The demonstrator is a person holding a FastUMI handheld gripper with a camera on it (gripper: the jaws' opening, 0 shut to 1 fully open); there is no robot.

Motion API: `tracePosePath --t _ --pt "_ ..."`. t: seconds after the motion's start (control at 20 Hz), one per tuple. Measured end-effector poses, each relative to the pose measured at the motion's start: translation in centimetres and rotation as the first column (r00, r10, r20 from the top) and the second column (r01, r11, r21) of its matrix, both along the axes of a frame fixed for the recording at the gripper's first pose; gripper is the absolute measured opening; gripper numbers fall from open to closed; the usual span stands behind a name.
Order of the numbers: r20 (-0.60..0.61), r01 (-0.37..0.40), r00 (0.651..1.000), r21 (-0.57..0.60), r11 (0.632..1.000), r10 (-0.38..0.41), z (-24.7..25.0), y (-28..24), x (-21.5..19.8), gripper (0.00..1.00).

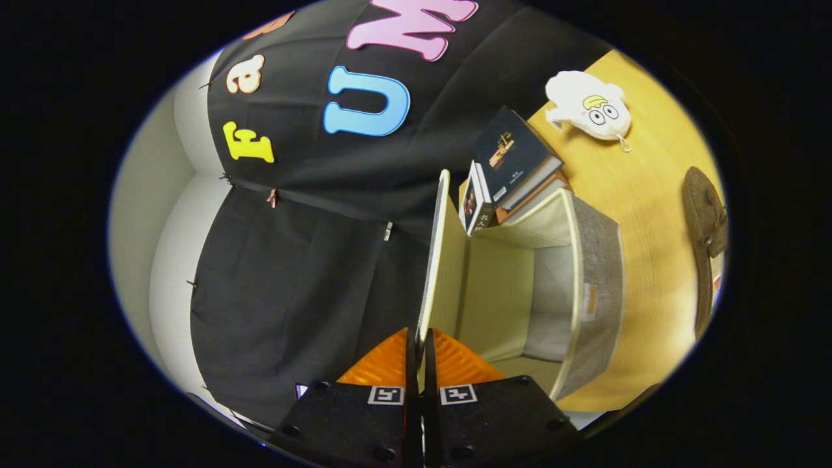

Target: Open the storage box then place both shoes into the box .Put the left shoe in first, then the right shoe, with the right side of both shoes facing outward in a uniform manner.

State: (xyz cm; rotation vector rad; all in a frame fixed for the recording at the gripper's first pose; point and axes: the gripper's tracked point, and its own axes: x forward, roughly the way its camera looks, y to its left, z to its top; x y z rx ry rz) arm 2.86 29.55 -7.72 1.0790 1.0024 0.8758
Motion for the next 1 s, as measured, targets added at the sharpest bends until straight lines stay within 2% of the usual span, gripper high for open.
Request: tracePosePath --t 0.2,0.4,0.7,1.0 --pt "0.035 -0.030 0.999 -0.024 0.999 0.031 2.5 3.8 -0.3 0.06" --pt "-0.017 -0.044 0.999 -0.045 0.998 0.043 3.6 8.4 -0.3 0.06" --pt "0.143 -0.123 0.978 -0.182 0.976 0.150 4.3 14.6 -1.5 0.06" --pt "0.142 -0.127 0.977 -0.214 0.968 0.160 2.9 19.4 -1.2 0.06"
